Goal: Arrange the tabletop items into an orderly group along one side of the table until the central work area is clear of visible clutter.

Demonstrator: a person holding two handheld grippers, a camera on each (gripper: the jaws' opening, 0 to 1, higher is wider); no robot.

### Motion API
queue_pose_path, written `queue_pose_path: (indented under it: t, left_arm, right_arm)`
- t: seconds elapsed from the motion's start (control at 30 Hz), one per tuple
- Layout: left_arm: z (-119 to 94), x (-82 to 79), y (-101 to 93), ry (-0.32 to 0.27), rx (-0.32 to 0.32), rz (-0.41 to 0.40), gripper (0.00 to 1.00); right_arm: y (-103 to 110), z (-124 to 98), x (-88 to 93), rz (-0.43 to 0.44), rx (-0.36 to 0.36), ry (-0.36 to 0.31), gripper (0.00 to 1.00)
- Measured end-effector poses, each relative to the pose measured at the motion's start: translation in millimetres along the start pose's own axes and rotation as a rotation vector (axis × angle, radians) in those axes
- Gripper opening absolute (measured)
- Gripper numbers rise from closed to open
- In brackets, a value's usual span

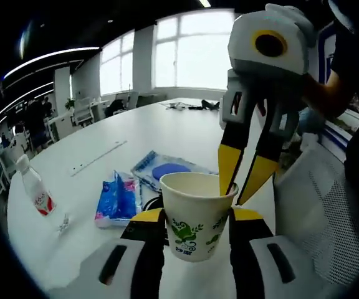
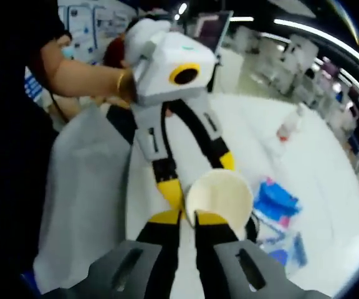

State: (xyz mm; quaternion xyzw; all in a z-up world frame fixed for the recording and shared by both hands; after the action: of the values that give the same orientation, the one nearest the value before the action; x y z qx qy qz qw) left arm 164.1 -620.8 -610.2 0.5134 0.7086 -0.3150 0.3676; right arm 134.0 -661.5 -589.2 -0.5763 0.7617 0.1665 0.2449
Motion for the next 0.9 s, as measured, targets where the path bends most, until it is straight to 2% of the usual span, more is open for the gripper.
queue_pose_path:
  t: [0.23, 0.37, 0.43, 0.57, 0.8, 0.9]
  left_arm:
    - [-4, -2.8, 5.7, -0.055, -0.028, -0.068, 0.39]
    - [-7, -4.2, 8.6, -0.080, -0.040, -0.106, 0.40]
    - [-9, -6.2, 9.5, -0.097, -0.047, -0.106, 0.40]
    - [-9, -8.4, 11.9, -0.117, -0.070, -0.113, 0.40]
    - [-10, -9.3, 16.5, -0.137, -0.099, -0.128, 0.40]
    - [-12, -8.4, 20.6, -0.136, -0.126, -0.140, 0.40]
  right_arm:
    - [-8, -7, -4.3, 0.094, 0.035, -0.076, 0.15]
    - [-12, -13, -9.6, 0.170, 0.037, -0.165, 0.23]
    - [-16, -17, -13.0, 0.207, 0.049, -0.223, 0.28]
    - [-23, -23, -12.0, 0.255, 0.093, -0.280, 0.35]
    - [-32, -32, -4.7, 0.342, 0.129, -0.343, 0.52]
    - [-35, -37, -4.4, 0.412, 0.135, -0.406, 0.61]
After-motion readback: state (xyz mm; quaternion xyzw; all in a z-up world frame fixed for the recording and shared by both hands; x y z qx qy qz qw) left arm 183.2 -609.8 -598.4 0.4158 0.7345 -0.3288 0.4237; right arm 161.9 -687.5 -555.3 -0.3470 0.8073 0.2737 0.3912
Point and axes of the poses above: the point that each gripper's makers call its tool centre point, and the gripper's own axes: z roughly forward along the fingers, y roughly to its left, x roughly out of its underside, the point moved 3 cm from there along -z, roughly backward along the fingers, and after that the axes turned 6 degrees about y, right-handed, at the moved point
